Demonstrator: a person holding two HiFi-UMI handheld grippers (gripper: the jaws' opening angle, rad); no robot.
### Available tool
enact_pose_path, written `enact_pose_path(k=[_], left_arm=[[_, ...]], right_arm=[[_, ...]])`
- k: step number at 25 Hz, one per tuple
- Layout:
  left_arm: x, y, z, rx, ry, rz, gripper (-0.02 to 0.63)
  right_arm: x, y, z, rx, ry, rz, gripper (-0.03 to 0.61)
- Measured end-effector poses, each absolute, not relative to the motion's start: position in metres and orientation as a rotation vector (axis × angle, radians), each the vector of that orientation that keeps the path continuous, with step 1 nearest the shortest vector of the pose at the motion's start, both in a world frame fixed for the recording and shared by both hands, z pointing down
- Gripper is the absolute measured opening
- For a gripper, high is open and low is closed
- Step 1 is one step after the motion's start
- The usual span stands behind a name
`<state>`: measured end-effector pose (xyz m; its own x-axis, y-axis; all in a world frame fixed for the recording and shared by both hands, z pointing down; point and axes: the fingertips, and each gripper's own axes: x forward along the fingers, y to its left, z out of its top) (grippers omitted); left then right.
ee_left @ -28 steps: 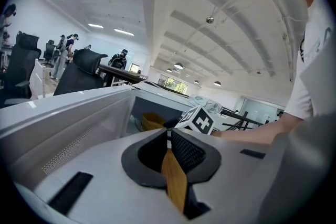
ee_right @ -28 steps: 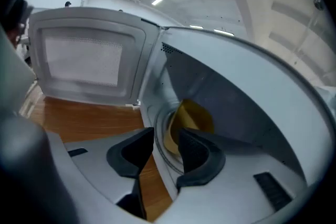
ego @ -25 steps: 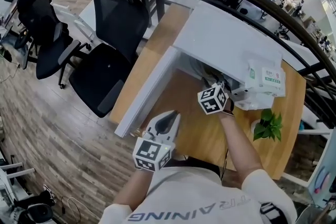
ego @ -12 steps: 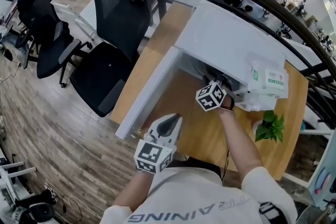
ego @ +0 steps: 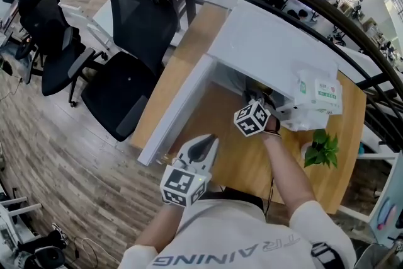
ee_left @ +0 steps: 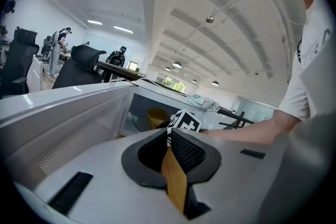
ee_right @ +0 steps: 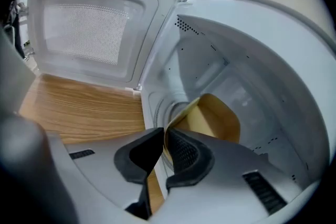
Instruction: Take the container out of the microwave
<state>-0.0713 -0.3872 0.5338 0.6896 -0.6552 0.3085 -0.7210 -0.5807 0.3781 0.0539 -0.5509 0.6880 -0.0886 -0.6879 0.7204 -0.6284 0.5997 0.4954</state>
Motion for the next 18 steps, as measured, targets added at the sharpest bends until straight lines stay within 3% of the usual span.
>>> enact_pose_path(k=[18], left_arm=[[-0.08,-0.371,0.515,2.506,-0.988,0.155,0.052]], right_arm=[[0.012,-0.478,0.627,1.096,-1.952,0.031,0.041]])
